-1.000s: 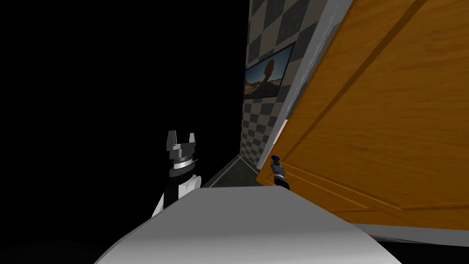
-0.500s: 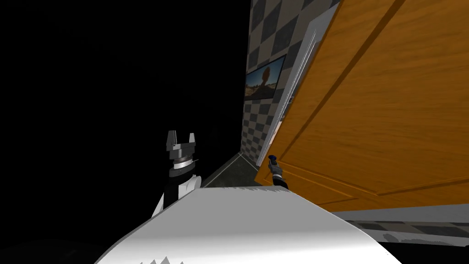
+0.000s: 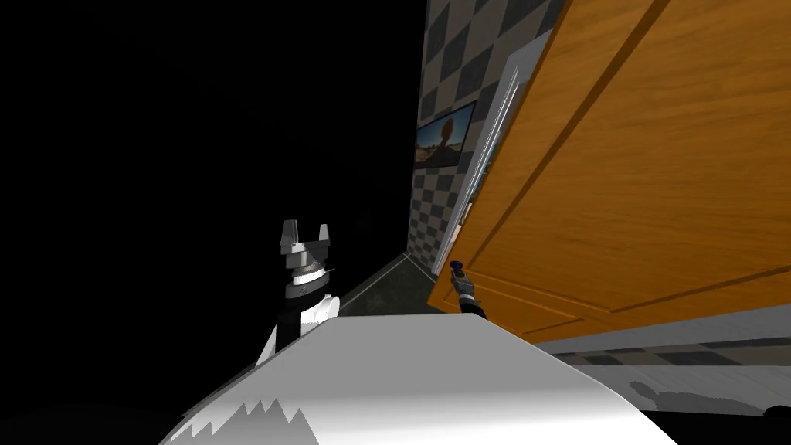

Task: Pull the door open

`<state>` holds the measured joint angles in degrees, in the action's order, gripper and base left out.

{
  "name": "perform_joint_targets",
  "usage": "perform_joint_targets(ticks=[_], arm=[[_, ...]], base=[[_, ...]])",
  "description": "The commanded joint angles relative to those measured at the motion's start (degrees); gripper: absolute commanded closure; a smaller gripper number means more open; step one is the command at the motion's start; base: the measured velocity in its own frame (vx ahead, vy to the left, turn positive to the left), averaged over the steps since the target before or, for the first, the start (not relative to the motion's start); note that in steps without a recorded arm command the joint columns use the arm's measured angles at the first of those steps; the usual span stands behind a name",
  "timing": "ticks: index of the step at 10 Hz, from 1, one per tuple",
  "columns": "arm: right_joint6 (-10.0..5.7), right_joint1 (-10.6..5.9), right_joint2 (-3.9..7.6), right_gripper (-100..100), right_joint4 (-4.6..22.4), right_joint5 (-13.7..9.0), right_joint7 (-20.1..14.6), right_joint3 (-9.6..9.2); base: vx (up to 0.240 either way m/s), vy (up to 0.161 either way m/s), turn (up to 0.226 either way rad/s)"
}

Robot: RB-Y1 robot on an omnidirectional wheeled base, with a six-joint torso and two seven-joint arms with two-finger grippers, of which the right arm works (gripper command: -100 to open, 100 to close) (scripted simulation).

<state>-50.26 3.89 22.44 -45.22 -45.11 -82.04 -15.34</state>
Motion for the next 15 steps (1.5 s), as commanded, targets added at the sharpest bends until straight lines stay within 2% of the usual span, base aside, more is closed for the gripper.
perform_joint_targets(ticks=[1,2,3,4,5,8,10,11,12,15], arm=[[-0.49,0.15,0.69,100,-0.22,0.69,-1.29,-1.38],[-0.56,0.27,0.9,100,-0.41,0.9,-1.59,-1.8],[-0.35,0.14,0.63,100,-0.13,0.75,-1.29,-1.54],[-0.87,0.76,1.43,100,-0.47,1.29,-2.42,-2.92],[-1.02,0.89,1.66,100,-0.56,1.4,-2.69,-3.22],[-2.45,2.1,3.76,100,-1.46,2.44,-5.19,-5.96],[-3.12,2.68,4.76,100,-1.89,2.94,-6.37,-7.26],[-2.67,2.48,4.42,100,-1.77,2.78,-5.85,-6.84],[-3.66,3.27,5.31,100,-1.8,3.27,-7.09,-8.21],[-5.21,4.08,6.68,100,-1.92,3.86,-8.72,-9.81]], base=[[-0.214,-0.032,0.067],[-0.2,-0.031,0.066],[-0.085,-0.008,0.027],[-0.14,0.004,0.087],[-0.223,0.001,0.088],[-0.241,-0.04,0.106],[-0.229,0.005,0.065],[-0.091,-0.002,0.012],[-0.16,-0.011,0.102],[-0.187,-0.045,0.1]])
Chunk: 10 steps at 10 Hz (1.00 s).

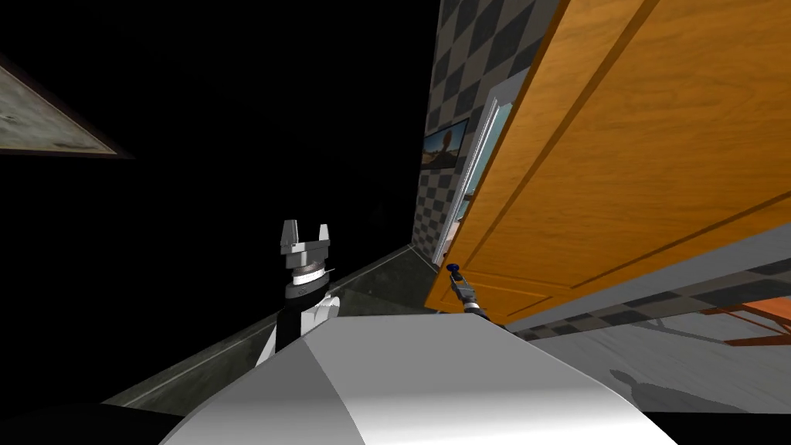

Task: Pull the door open

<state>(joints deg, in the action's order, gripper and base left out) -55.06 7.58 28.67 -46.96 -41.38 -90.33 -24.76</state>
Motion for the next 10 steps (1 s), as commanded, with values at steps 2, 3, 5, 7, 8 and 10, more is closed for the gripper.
perform_joint_targets(ticks=[2,3,5,7,8,10], arm=[[-1.7,1.06,1.59,100,-0.28,0.62,-1.79,-1.72],[-2.27,1.35,2.09,100,-0.32,0.83,-2.38,-2.31],[-3.15,1.81,2.88,100,-0.39,1.17,-3.31,-3.22],[-3.72,2.27,3.23,100,-0.26,1.53,-3.74,-3.88],[-4.07,2.39,3.41,100,-0.18,1.65,-4.0,-4.12],[-5.68,2.95,4.28,100,0.2,2.21,-5.19,-5.23]], base=[[-0.185,-0.028,0.109],[-0.183,-0.013,0.073],[-0.175,-0.029,0.073],[-0.097,-0.02,0.067],[-0.171,-0.045,0.112],[-0.178,-0.065,0.108]])
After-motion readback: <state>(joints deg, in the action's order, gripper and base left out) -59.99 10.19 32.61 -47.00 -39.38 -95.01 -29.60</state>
